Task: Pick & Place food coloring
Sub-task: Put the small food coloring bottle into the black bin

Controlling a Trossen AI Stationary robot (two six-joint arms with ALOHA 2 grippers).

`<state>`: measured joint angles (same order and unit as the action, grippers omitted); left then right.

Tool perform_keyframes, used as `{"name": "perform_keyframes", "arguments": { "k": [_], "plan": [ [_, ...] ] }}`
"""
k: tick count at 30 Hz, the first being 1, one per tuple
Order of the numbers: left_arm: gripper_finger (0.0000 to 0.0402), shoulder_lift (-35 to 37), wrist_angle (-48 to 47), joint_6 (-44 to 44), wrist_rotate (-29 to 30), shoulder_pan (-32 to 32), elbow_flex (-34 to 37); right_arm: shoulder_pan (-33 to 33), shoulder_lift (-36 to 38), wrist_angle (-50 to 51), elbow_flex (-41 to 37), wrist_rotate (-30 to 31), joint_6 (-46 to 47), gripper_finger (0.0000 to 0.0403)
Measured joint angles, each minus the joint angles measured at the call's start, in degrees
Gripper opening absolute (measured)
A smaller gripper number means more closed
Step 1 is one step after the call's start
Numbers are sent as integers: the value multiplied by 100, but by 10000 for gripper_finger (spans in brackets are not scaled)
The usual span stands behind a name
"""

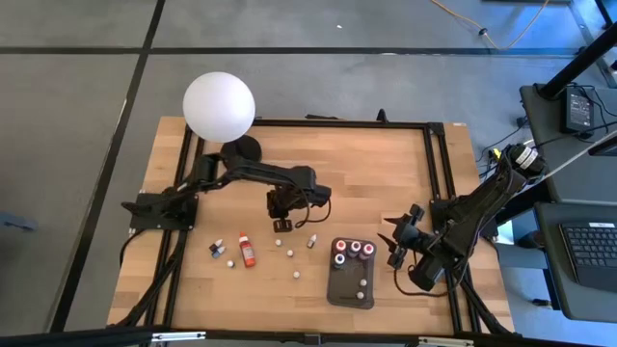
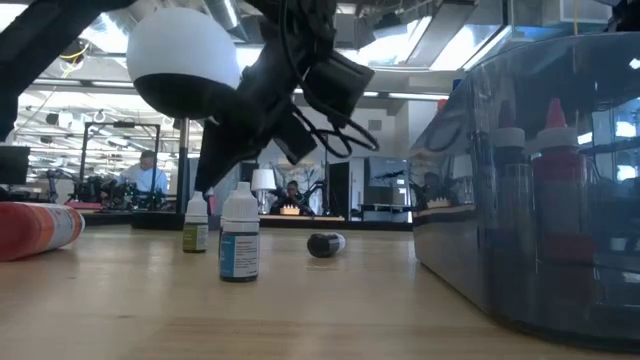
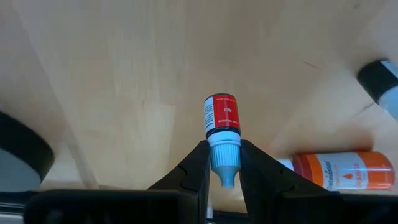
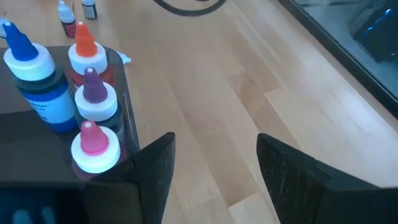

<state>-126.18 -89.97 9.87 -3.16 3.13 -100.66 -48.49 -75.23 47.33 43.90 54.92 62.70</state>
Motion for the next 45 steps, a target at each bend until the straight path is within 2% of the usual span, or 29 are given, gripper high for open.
{"name": "perform_keyframes", "arguments": {
  "k": [6,31,45],
  "plan": [
    [67,-175,103,-47,-195,1,0,0,-5,-1,0,-6,0,227],
    [68,-233,710,-164,-184,-1,0,0,-3,0,0,-108,2,227],
    [68,-229,727,-124,-186,-1,0,-1,-3,0,0,-114,2,227]
  ]
}}
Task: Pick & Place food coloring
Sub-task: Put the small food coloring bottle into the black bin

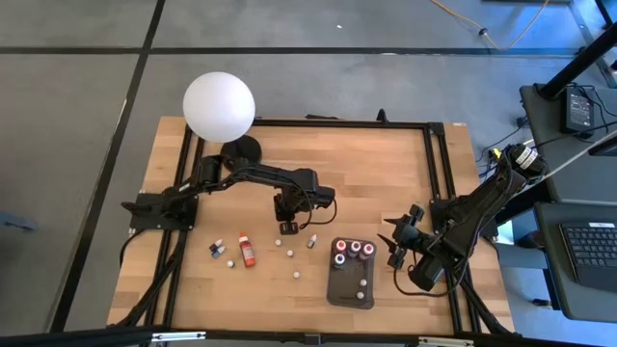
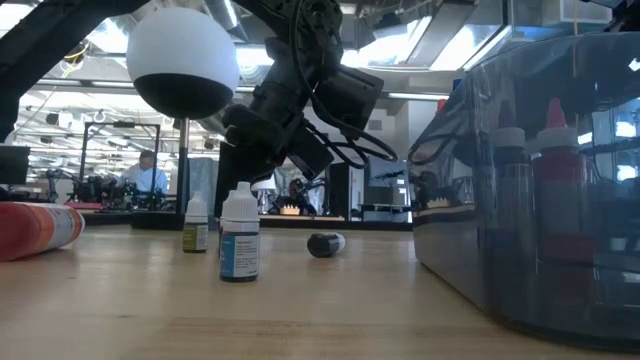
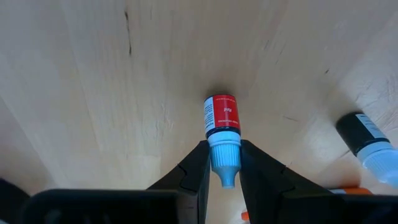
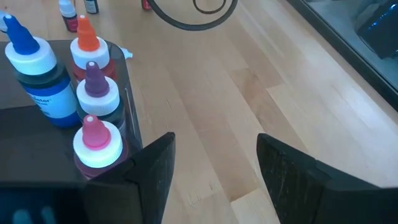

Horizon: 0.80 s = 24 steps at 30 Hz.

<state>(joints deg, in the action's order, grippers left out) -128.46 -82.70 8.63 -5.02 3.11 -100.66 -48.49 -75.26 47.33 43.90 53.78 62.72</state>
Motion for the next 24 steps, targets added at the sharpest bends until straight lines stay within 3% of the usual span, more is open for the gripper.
{"name": "perform_keyframes", "arguments": {
  "k": [16,24],
  "plan": [
    [137,0,4,-85,2,1,4,0,0,0,0,2,0,227],
    [148,11,-307,-319,3,4,-197,1,0,2,-1,0,0,227]
  ]
}}
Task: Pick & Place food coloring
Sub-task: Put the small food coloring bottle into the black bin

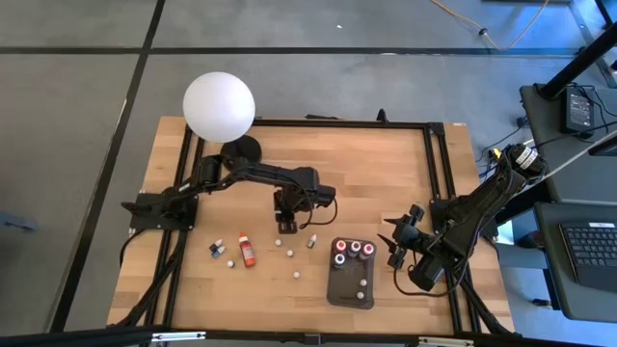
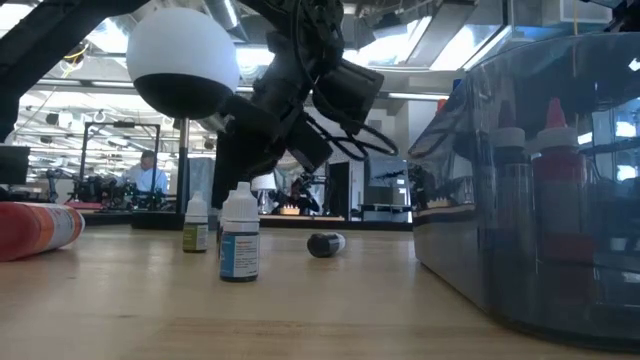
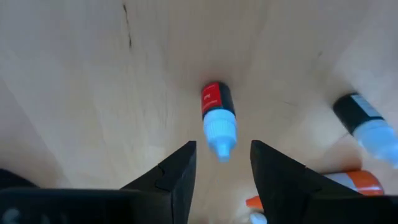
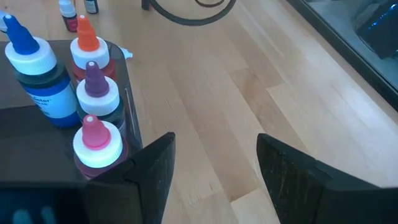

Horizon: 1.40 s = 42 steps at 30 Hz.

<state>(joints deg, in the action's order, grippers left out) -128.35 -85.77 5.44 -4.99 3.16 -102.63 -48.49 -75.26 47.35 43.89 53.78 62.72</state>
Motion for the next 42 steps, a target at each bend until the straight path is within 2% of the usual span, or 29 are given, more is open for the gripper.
{"name": "perform_keyframes", "arguments": {
  "k": [6,12,16,20,25,34,37,42],
  "plan": [
    [144,77,-142,-119,16,0,-286,0,2,0,-1,-95,2,227],
    [148,713,-108,79,95,0,-275,0,2,-37,-2,-339,2,227],
    [146,1338,460,126,206,-85,-277,-2,4,-52,-2,-386,4,227],
    [144,1792,1027,58,729,-261,-230,-1,4,-120,-2,-452,20,227],
    [149,2298,1733,-48,891,-439,632,-1,4,-172,-2,-454,20,227],
    [146,3484,4062,213,837,-531,3102,-1,4,-236,-2,-452,11,227],
    [150,3635,4193,442,890,-449,3508,-2,2,-261,-2,-446,7,227],
    [159,3648,4229,597,911,-335,3789,-1,2,-267,-2,-439,4,227]
  ]
}}
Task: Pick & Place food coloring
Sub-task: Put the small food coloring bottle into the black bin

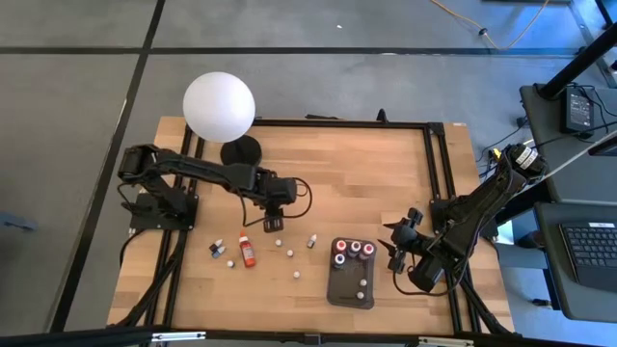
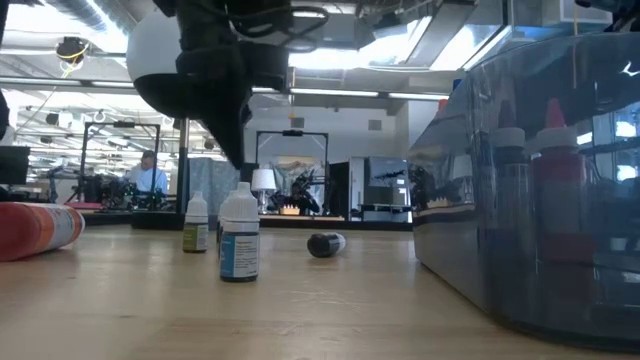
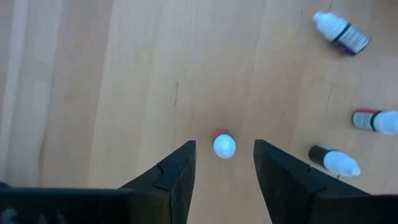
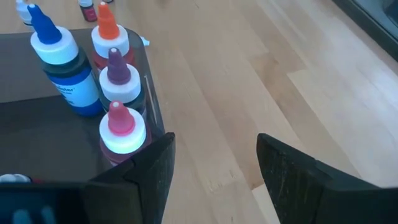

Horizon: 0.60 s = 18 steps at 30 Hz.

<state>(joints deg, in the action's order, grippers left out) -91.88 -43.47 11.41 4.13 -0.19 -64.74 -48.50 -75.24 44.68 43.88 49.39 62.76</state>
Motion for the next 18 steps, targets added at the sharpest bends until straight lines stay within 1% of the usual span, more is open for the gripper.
{"name": "perform_keyframes", "arguments": {
  "k": [4,11,18],
  "plan": [
    [175,0,-3,139,56,7,67,0,0,-35,0,0,0,227],
    [222,0,3,21,83,-111,67,0,0,-37,0,2,-2,227],
    [226,-15,6,141,58,-105,67,1,0,-35,0,2,-2,227]
  ]
}}
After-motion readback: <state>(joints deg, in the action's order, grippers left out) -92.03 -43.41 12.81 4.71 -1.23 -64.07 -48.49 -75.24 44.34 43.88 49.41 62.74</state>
